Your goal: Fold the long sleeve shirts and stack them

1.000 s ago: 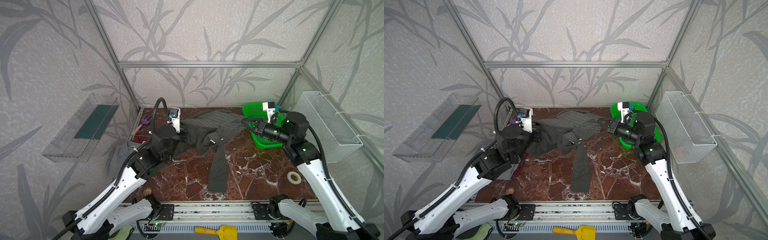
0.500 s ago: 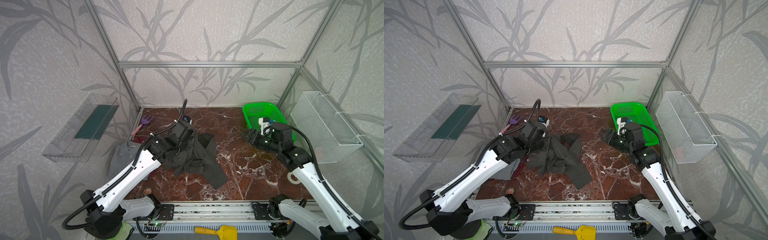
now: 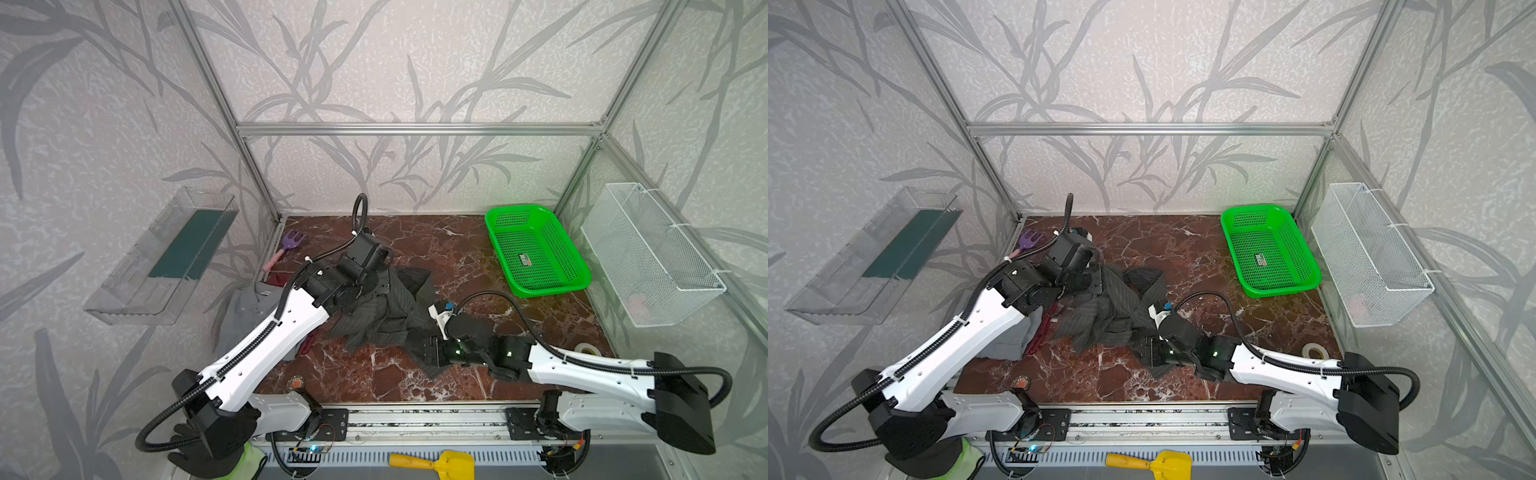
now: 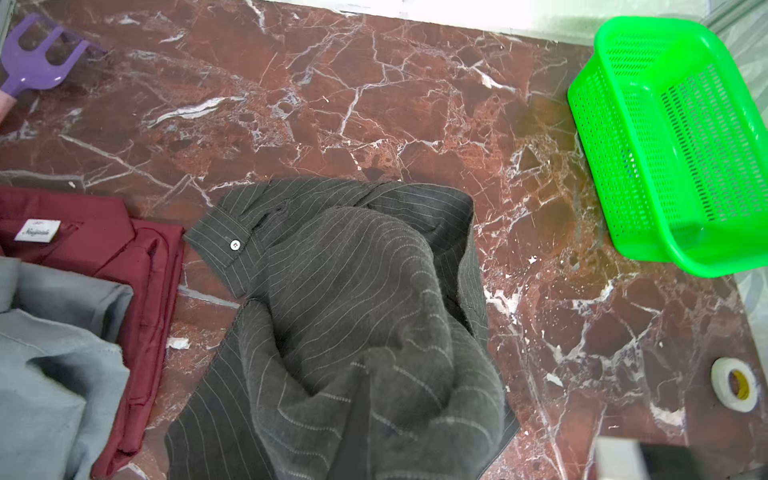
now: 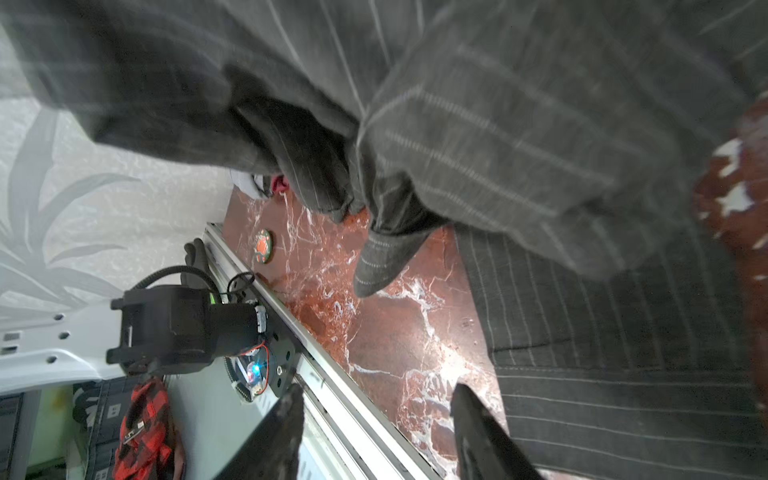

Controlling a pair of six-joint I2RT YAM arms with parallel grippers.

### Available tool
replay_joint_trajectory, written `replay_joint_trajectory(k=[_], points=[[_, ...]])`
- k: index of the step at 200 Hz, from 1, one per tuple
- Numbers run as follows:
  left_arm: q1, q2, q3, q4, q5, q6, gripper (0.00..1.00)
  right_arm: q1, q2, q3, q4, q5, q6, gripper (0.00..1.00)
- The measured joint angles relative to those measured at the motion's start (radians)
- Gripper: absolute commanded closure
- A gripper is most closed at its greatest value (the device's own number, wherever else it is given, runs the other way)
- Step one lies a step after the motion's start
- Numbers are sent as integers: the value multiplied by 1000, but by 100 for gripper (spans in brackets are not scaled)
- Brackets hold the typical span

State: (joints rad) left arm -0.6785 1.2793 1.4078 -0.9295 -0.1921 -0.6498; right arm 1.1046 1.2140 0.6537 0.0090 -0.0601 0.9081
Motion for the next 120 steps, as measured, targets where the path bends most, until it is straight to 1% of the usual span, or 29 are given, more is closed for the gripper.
replay_joint_trajectory(k=[23,53,88,120], points=[[5,-1,0,1,9,-26,100,8,50,6,66,44,-3,51],[5,-4,0,2,12,-48,100,10,130,57,113,105,-17,53],[5,-16,-1,2,11,-63,100,14,203,116,121,200,-19,57],[6,-24,-1,2,11,-68,100,15,263,180,105,268,-23,65]])
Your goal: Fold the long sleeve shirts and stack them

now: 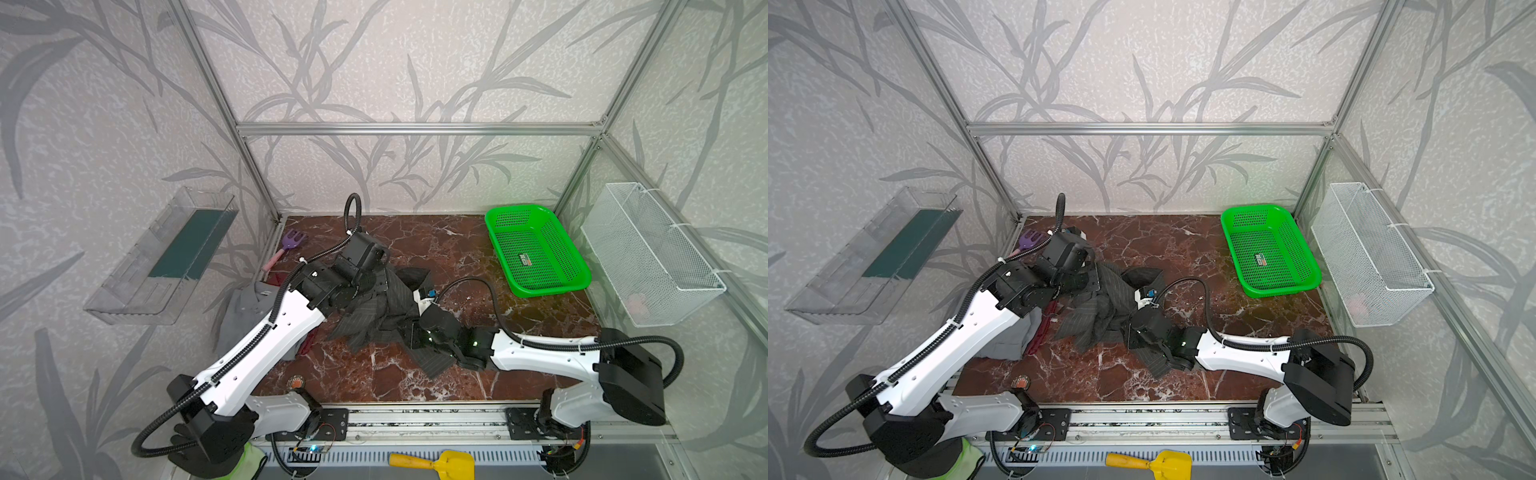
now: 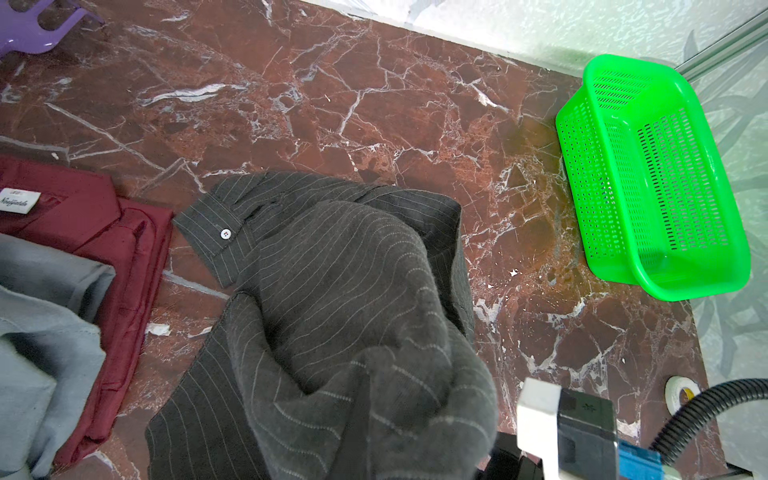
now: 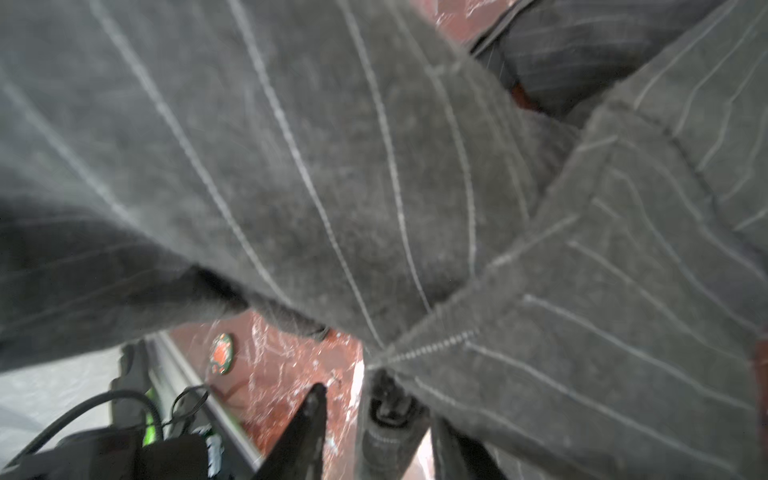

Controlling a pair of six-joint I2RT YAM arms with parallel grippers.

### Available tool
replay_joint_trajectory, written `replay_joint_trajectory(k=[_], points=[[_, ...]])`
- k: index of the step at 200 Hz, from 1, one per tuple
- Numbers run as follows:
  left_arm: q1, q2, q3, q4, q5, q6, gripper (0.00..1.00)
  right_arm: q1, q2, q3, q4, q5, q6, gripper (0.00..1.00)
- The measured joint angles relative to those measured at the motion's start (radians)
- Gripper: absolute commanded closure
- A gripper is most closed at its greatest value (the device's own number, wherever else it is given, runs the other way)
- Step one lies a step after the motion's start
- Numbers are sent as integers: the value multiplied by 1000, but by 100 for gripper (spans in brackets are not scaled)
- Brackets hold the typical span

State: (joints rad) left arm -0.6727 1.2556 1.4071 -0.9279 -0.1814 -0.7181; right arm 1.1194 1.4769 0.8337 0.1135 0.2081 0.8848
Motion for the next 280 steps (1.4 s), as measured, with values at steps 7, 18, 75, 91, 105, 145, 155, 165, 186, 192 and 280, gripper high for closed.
replay_joint_trajectory(k=[7,18,75,91,105,145,155,165,186,192,280], points=[[0,-3,0,0,0,0,100,0,6,5,-3,18,-5,71],[2,-11,-3,0,-2,0,100,0,11,7,-9,33,-12,80],[66,-100,-45,5,-7,49,100,-76,-126,-71,-60,27,-46,100],[87,-121,-75,17,-12,89,100,-162,-232,-106,-96,-6,-57,100],[98,-122,-99,32,-18,122,100,-245,-321,-118,-134,-53,-73,100],[103,-77,-184,100,-48,194,100,-452,-481,-77,-292,-227,-151,100],[103,-58,-203,119,-56,204,100,-503,-502,-49,-341,-282,-178,100],[105,-42,-228,140,-60,211,100,-551,-513,-10,-398,-331,-205,100],[105,-24,-274,171,-61,212,91,-633,-513,113,-521,-411,-273,100],[105,-23,-288,179,-61,214,86,-650,-511,145,-546,-432,-290,100],[99,-198,-509,171,-31,114,26,-784,-483,341,-691,-614,-337,100]])
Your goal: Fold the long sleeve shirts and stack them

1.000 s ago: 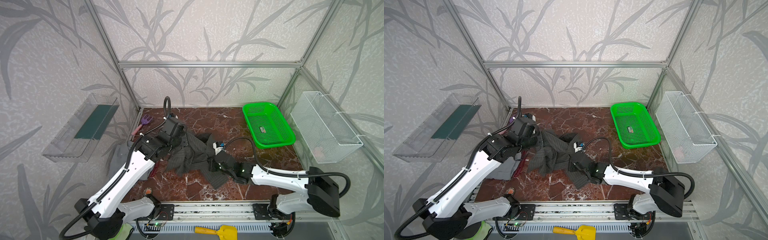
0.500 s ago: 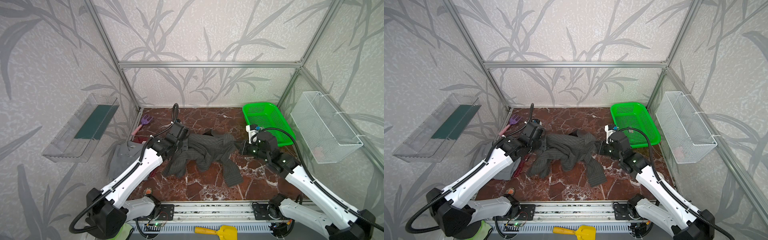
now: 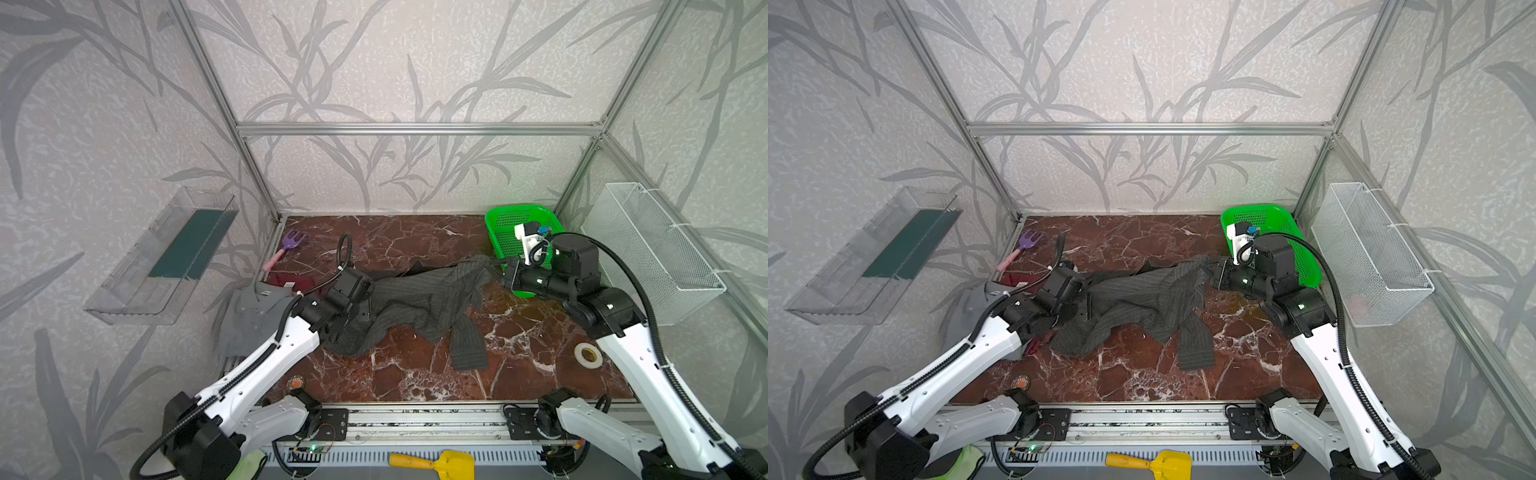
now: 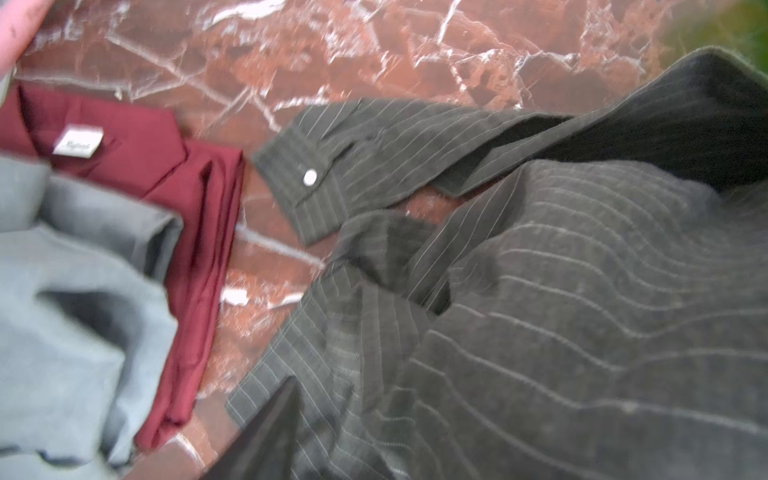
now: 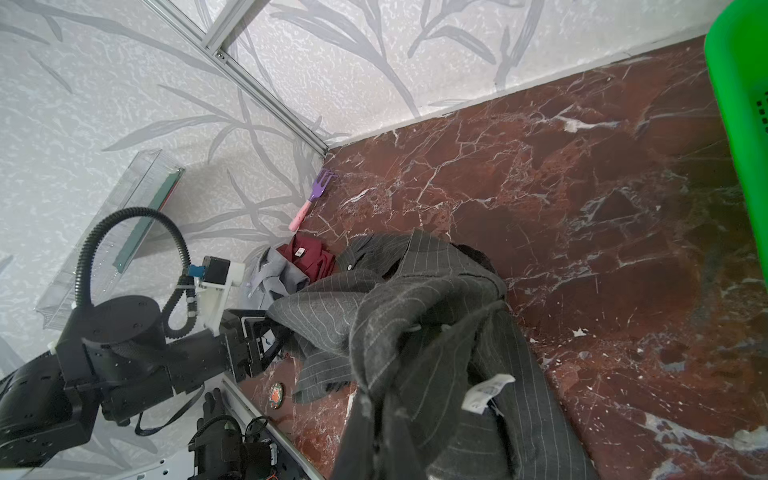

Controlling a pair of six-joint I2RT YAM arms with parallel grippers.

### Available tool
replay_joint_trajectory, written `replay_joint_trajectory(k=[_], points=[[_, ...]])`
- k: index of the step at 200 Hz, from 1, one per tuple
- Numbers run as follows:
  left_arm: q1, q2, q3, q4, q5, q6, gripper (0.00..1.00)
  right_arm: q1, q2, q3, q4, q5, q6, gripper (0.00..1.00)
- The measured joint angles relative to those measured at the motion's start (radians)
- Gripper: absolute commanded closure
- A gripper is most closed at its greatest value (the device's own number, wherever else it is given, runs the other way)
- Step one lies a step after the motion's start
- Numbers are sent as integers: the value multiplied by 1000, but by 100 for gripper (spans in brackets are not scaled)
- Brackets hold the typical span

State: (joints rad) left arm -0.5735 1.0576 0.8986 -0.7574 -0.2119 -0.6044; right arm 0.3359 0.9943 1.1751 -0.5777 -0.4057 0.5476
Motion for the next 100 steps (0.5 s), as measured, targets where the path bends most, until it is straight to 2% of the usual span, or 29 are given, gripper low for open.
replay_joint_trajectory(k=[43,100], points=[[-40,-163,-149,-15,42,-90,22,-38,28,10,-2,-5,28,100],[-177,-153,-245,-21,30,-158,18,-115,45,24,13,0,98,100]])
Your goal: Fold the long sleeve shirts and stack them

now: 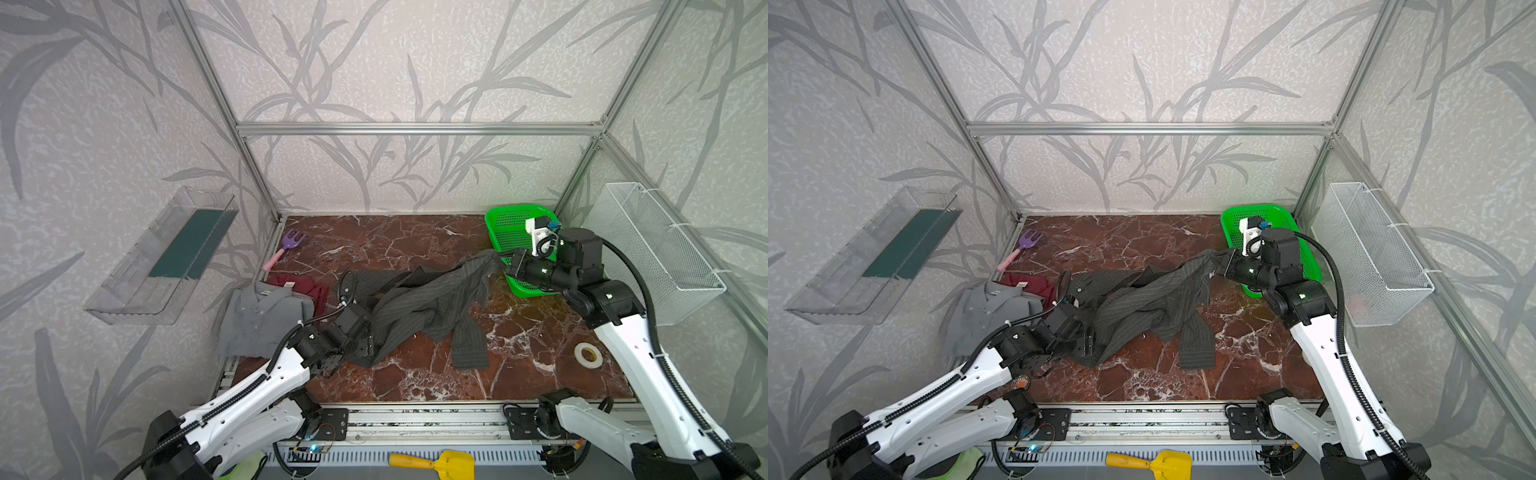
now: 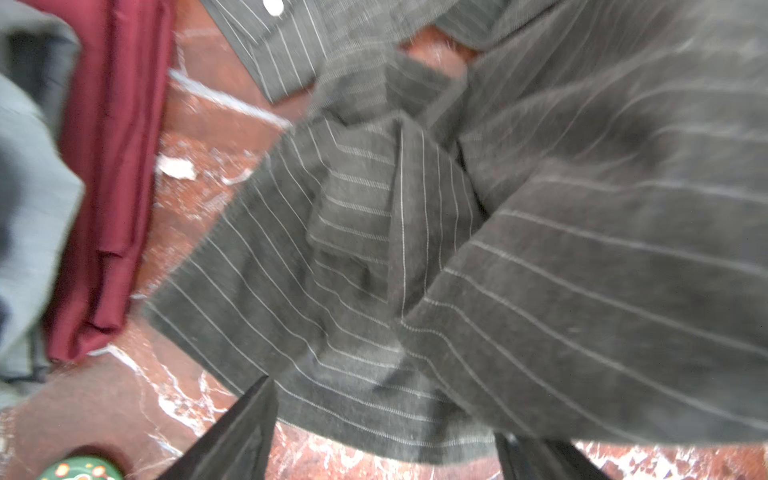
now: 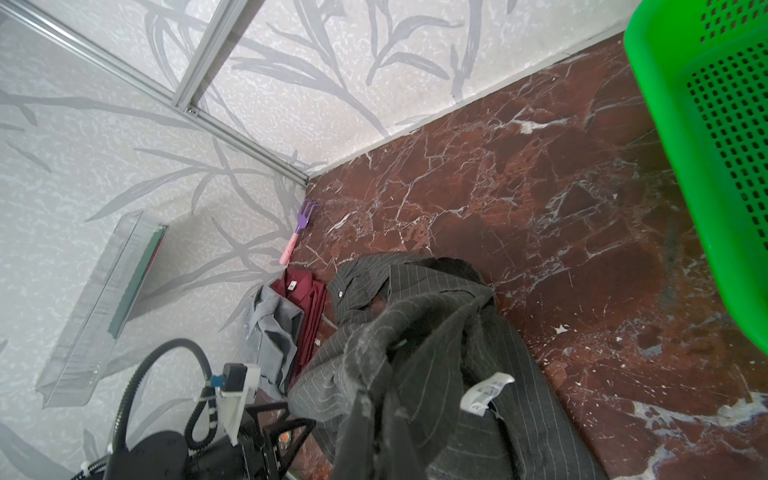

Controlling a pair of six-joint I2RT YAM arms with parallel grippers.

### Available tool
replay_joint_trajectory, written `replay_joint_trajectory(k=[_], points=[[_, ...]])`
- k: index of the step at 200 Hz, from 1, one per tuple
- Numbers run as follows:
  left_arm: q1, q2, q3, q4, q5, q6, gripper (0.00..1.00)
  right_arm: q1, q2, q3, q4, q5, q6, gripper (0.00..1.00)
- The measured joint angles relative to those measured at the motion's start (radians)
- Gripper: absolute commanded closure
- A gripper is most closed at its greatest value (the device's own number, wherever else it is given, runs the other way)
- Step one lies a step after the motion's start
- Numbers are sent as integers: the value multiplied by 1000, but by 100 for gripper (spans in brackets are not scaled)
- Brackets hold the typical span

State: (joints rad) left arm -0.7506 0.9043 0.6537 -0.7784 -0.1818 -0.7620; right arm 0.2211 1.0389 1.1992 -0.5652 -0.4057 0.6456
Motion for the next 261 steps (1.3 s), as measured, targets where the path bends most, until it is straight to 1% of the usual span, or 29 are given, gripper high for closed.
replay_joint_trajectory(k=[16,40,57,73,85,107,127,141,152,159,173,183,201,219,241,261], points=[[-10,-8,-20,13,2,-19,19,-41,10,0,10,6,29,100],[-14,-15,-38,29,4,-47,18,-129,28,-21,58,18,96,100],[-16,-14,-38,24,1,-71,18,-161,39,-42,84,43,139,100],[-25,-14,-40,16,-1,-101,18,-163,42,-51,97,60,160,100],[-50,-18,-51,16,-3,-135,17,-163,40,-51,104,69,173,100],[-132,-13,-83,31,-4,-208,15,-162,37,-51,126,71,187,100],[-194,56,-85,57,-20,-248,14,-162,37,-56,146,60,201,100],[-207,120,-84,68,-37,-264,15,-162,34,-60,149,54,204,100],[-211,160,-84,69,-56,-275,17,-162,29,-62,150,50,204,100],[-211,170,-84,69,-68,-282,22,-162,23,-64,150,46,205,100],[-211,169,-84,75,-100,-294,35,-162,10,-74,154,38,211,100],[-211,163,-88,93,-125,-309,51,-162,0,-81,158,35,217,100],[-206,157,-97,120,-163,-309,71,-162,-8,-87,159,28,223,100],[-185,160,-97,143,-186,-303,99,-162,-8,-87,164,19,227,100],[-134,167,-76,145,-204,-265,100,-162,-8,-83,161,12,229,100],[-51,153,10,120,-220,-198,100,-162,10,-26,121,10,222,100]])
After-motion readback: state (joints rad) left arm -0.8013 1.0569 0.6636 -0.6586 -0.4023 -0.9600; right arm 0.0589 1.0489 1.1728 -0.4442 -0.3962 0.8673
